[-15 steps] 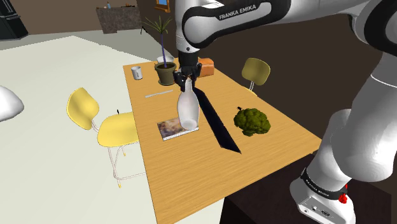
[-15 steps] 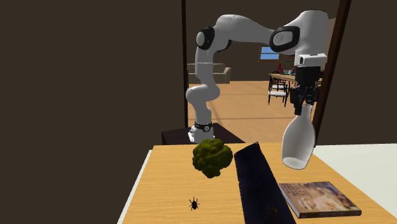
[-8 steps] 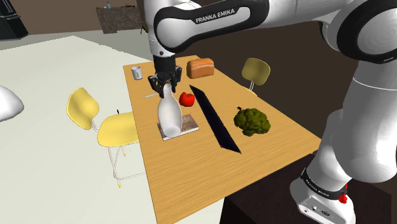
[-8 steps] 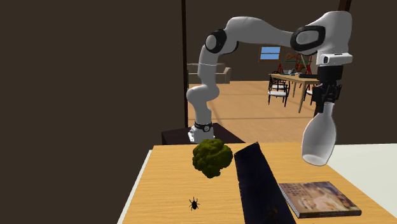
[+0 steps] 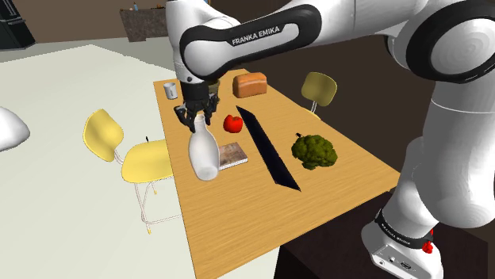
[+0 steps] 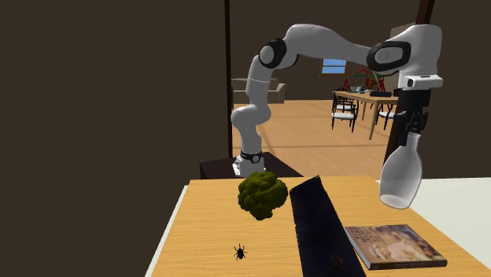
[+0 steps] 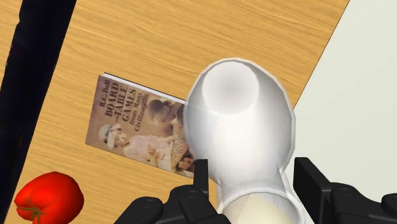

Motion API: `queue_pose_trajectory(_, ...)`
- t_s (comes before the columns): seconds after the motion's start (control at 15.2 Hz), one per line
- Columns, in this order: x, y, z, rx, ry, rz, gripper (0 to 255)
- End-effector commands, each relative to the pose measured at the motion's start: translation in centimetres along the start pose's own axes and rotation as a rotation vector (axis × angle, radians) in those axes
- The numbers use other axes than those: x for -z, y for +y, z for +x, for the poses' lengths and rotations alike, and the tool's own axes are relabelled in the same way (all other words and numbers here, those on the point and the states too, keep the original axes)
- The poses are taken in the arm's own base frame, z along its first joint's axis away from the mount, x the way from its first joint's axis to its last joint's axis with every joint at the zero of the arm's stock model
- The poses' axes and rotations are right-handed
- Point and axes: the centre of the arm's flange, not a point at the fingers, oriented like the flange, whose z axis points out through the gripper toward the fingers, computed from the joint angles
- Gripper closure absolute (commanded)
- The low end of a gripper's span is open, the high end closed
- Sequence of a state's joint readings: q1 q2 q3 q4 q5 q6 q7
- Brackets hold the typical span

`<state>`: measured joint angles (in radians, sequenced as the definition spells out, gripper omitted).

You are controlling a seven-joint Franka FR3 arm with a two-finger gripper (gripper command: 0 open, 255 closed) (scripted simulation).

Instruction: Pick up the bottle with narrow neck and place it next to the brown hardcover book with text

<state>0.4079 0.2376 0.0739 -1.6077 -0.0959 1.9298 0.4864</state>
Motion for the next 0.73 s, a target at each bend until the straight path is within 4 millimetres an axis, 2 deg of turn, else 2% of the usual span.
queue_pose_trajectory(0.0,-1.1,-0.1,-0.1,0.000,0.001,0.000,255)
queue_pose_trajectory(0.53,-5.3,-0.2,-0.5,0.000,0.001,0.000,255)
queue_pose_trajectory(0.66,-5.6,-0.2,-0.6,0.000,0.001,0.000,255)
